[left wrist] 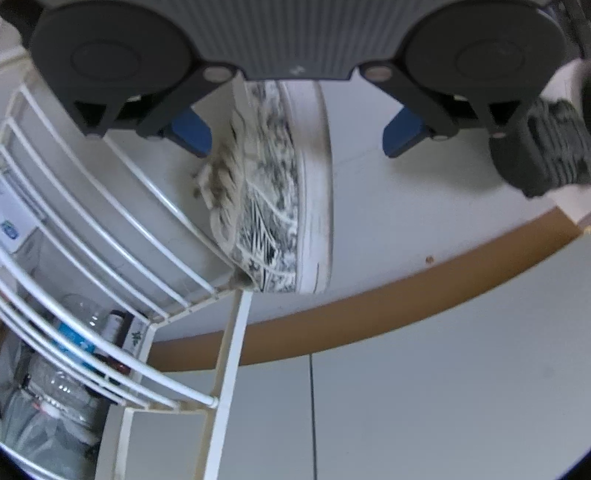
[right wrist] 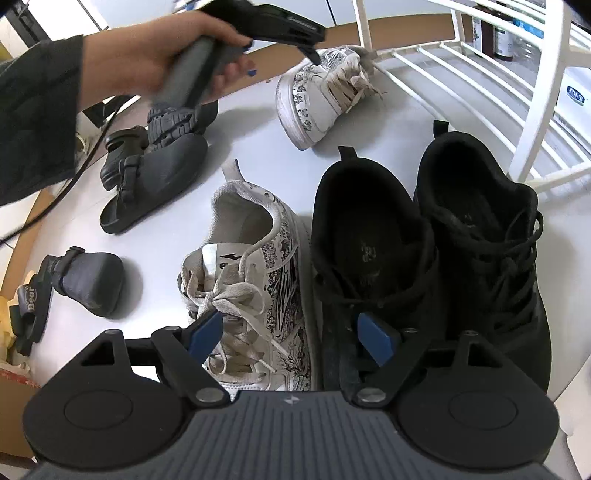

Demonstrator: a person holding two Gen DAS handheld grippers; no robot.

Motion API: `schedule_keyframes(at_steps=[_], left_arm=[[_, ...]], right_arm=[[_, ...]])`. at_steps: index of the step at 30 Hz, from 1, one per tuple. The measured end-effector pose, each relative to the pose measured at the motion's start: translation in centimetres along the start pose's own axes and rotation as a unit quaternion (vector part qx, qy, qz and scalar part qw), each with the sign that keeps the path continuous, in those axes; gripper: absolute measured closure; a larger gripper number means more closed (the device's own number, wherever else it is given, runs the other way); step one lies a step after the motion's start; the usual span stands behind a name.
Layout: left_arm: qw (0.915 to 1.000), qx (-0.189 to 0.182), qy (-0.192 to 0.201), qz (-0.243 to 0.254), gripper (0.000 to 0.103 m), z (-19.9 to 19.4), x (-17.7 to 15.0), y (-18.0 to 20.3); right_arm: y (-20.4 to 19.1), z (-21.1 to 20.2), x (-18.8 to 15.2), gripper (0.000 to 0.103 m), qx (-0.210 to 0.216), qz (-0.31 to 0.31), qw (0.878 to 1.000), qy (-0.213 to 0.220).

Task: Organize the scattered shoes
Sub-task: 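Set the printed sneaker down with the right tool while the left tool grasps another printed sneaker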

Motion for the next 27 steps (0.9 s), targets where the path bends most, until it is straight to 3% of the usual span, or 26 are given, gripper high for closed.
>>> schedule_keyframes(at_steps=[3,9,19,23,27], left_arm=[[0.9998,-0.006,-0.011,-0.018,0.001,1.3,0.3,0.8],[0.9991,0.006,-0.027,0.033,0.001,3.5,-0.2,3.0],[0.9987,0.033,-0.032,0.023,0.001,5.8,-0.6,1.7],[0.999,0.028,-0.032,0.018,0.0,6.1,-0.8,1.3],[0.9988,0.024,-0.029,0.032,0.013,5.7,-0.7,1.5]], right_arm=[[0.5,0.2,-0.5,0.019,-0.003,-0.001,1.0,-0.01],[0.9,0.4,-1.0,0.019,-0.006,-0.001,1.0,-0.02],[1.1,0.3,-1.1,0.019,0.002,0.001,1.0,-0.02],[0.8,0.3,-1.1,0.019,0.005,0.0,1.0,-0.02],[0.9,0.3,-1.3,0.019,0.004,0.001,1.0,-0.022]])
Point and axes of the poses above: each gripper's, at about its wrist camera, not at the fingertips, and z roughly the way its jaws point, y to its right, x to its top, the point moved 6 cm from there along z, roughly the way its jaws point, and after that the axes turned 5 degrees about x, right-handed, at the moved point
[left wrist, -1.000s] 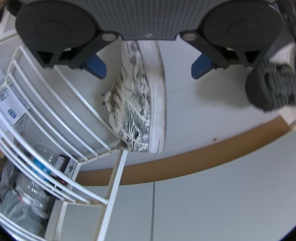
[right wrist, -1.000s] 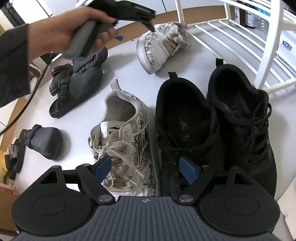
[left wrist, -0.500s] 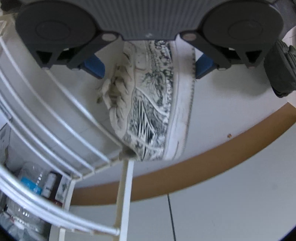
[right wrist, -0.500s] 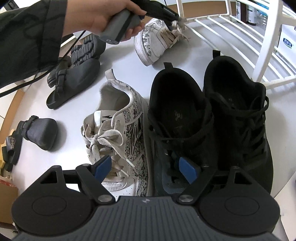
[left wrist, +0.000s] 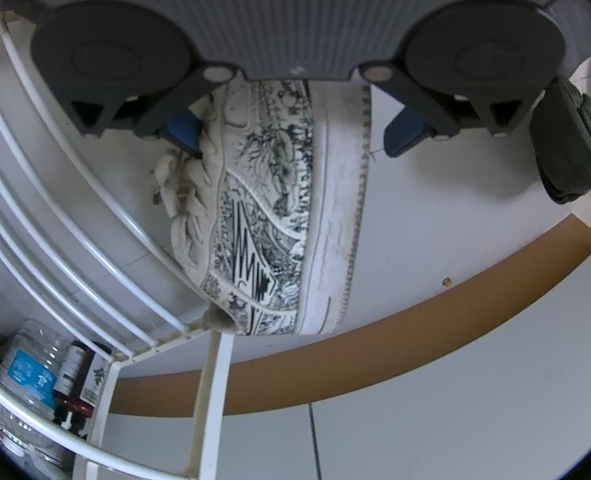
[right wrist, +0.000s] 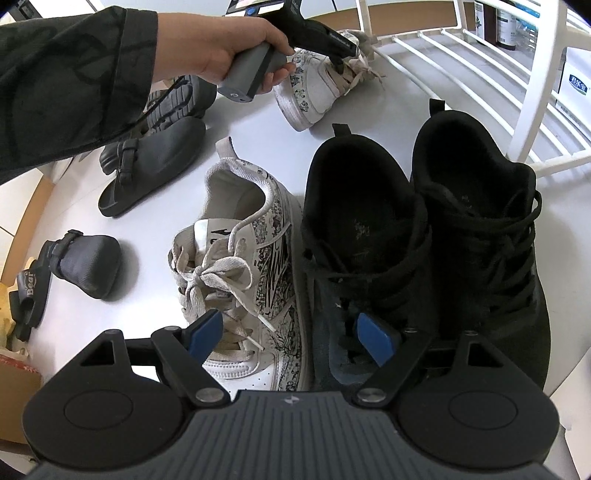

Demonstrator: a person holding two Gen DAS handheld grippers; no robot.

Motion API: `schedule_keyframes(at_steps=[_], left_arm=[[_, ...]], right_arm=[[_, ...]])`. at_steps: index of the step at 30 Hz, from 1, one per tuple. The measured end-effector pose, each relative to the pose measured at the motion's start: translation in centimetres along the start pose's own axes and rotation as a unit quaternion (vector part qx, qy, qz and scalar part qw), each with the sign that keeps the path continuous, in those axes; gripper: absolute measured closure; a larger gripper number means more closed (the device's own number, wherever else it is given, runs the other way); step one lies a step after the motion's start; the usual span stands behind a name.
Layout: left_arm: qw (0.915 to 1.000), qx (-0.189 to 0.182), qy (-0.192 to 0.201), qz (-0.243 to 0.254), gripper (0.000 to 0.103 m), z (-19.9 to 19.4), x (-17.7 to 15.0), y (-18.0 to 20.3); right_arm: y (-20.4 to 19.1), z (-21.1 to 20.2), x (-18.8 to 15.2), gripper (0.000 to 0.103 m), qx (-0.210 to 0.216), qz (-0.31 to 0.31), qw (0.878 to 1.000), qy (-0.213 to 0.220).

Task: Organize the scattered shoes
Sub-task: 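Set the printed sneaker down with the right tool while the left tool grasps another printed sneaker, then lift the graphic-printed white sneaker with the left tool and carry it toward the row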

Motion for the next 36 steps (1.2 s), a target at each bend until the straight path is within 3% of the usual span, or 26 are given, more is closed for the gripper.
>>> schedule_keyframes(at_steps=[2,13,21,36], left_arm=[[0.9998,-0.002,0.005,0.019,0.02,-0.4,0.1,0.4],[0.9992,-0.004,0.003,0.041,0.022,-1.5,-1.2,-1.6],[0.9982,0.002,-0.008,0.06,0.022,-2.5,-3.7,-5.7],[0.9988,-0.002,-0.022,0.044,0.022,-5.5,-10.4,-13.6]], right_arm=[[0.2,0.1,-0.1,0.019,-0.002,0.006,1.0,-0.002],[-0.1,0.4,-0.4,0.019,0.001,0.007,1.0,-0.004],[-0.9,0.7,0.0,0.019,0.004,0.008,1.0,-0.002],[-4.5,2.0,1.1,0.019,0.011,-0.008,1.0,0.012]])
Point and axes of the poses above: each gripper's, at about its wrist camera, not at the fingertips, and z roughly the way its jaws point, y to its right, x to its top, the point moved 6 cm from there along z, roughly the way its jaws point, and after that the axes turned 5 degrees about x, right-handed, at the moved point
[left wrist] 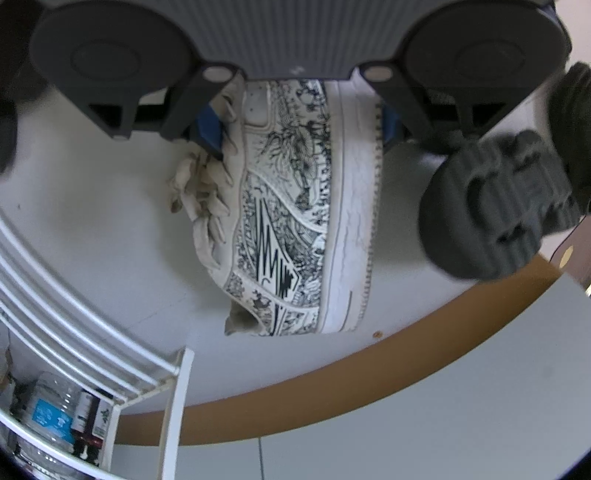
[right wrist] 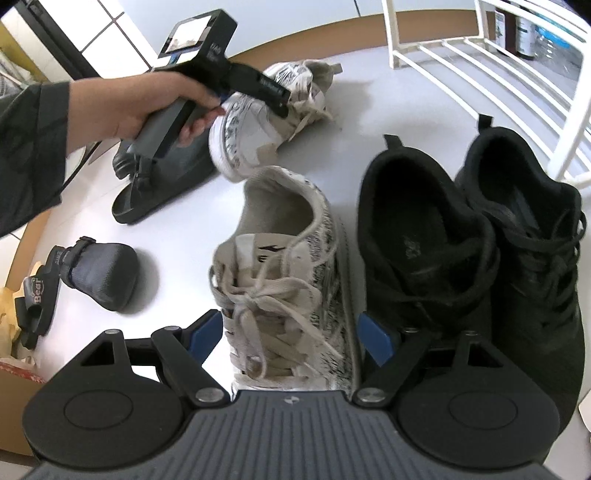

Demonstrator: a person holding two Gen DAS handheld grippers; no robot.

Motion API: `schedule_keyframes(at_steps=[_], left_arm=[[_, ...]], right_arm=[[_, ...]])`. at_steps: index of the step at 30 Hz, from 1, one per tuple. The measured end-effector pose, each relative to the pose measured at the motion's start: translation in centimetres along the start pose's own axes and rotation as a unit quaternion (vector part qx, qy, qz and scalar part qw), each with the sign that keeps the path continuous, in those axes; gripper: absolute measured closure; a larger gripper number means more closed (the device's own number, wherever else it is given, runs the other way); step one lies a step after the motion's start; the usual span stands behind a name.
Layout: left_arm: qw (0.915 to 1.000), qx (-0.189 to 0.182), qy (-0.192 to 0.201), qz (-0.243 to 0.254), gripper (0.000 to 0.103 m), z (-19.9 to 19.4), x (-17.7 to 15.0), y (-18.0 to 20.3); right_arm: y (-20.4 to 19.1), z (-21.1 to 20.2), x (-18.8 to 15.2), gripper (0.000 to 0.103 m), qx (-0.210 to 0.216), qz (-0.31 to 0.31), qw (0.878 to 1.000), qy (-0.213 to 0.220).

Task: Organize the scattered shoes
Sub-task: 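Lift the graphic-printed white sneaker with the left tool and carry it toward the row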

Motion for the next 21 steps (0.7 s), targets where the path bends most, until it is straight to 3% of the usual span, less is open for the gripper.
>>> schedule_keyframes(at_steps=[14,21], left_arm=[[0.9995,-0.014,-0.009,-0.026,0.023,-3.3,-7.1,-4.7],[0.9987,-0.021,-0.012,-0.044,0.023,-5.1,-8.5,-5.3]], right_arm=[[-3.0,1.1,-0.1,0.019,0.011,-0.025,1.0,-0.001],[-3.5,1.4,0.0,0.019,0.009,-0.029,1.0,-0.002]])
Point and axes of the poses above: each gripper's, at about its wrist camera, not at the fingertips, and z roughly the way its jaws point, y to its right, x to its top, the point moved 6 cm from there along z, roughly the way its jaws point, and after that the axes turned 5 degrees about x, right-handed, at the moved point
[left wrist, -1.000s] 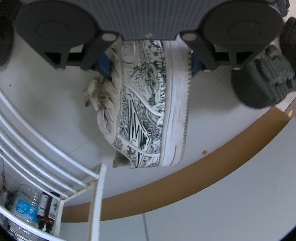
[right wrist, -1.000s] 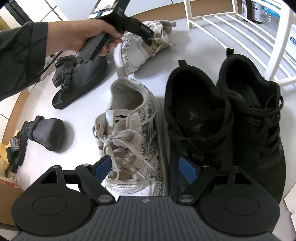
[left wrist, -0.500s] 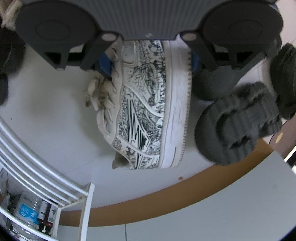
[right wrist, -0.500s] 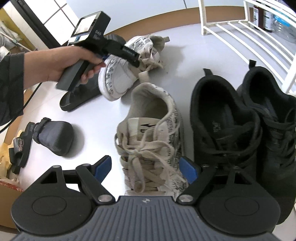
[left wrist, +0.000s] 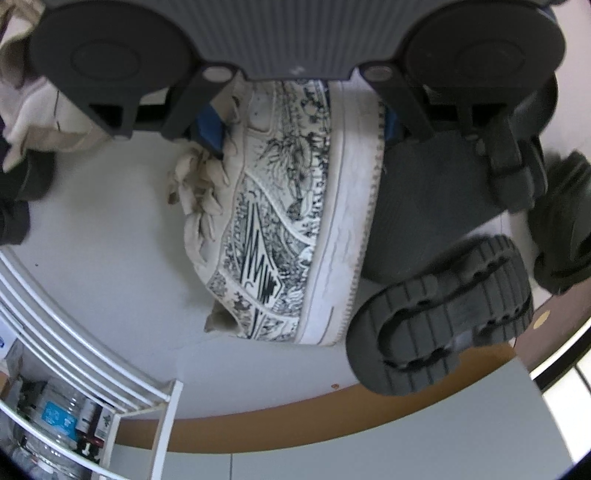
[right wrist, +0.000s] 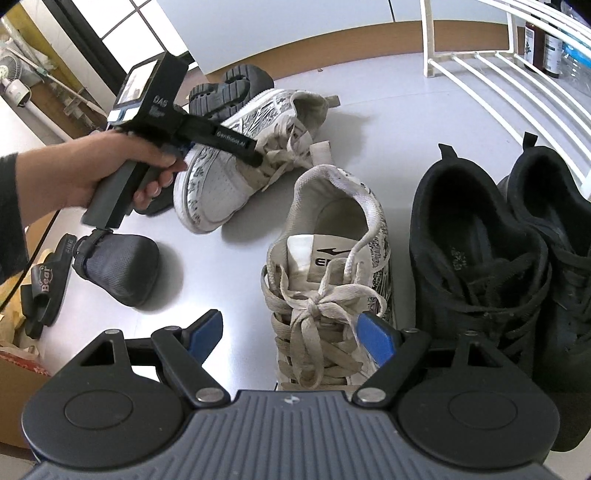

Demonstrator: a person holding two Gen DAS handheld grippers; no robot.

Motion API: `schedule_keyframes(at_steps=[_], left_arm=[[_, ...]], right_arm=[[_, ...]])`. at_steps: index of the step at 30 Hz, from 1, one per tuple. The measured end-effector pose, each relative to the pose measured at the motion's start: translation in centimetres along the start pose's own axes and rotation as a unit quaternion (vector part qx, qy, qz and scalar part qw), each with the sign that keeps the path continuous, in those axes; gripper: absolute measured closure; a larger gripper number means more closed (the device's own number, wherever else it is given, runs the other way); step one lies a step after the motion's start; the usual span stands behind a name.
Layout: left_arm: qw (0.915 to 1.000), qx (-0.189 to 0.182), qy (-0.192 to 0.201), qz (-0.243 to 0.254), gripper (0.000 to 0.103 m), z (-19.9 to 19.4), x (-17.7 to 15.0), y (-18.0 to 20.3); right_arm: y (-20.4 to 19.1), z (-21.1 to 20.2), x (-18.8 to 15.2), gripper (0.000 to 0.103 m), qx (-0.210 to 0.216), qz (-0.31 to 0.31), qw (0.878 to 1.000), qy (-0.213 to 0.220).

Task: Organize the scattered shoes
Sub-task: 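Lift the graphic-printed white sneaker with the left tool and carry it toward the row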

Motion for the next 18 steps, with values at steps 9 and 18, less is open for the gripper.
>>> schedule_keyframes(at_steps=[9,18], left_arm=[[0.9988,0.003,-0.007,-0.048,0.023,1.5,-3.9,3.2],[0.9976,0.014,-0.023,-0.064,0.025,-1.6,-8.0,4.7]], right_arm=[[-0.6,0.3,-0.3,0.019,0.001,-0.009,1.0,-0.009],[-0.7,0.1,-0.5,0.019,0.005,-0.01,1.0,-0.007]])
Point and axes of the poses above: each gripper's, at about its wrist camera, not at the fingertips, and z roughly the way its jaws point, y to its right, x to its top, the point moved 6 cm from there along z, roughly the way its jaws point, and after that the axes turned 5 degrees about x, right-handed, at the moved point
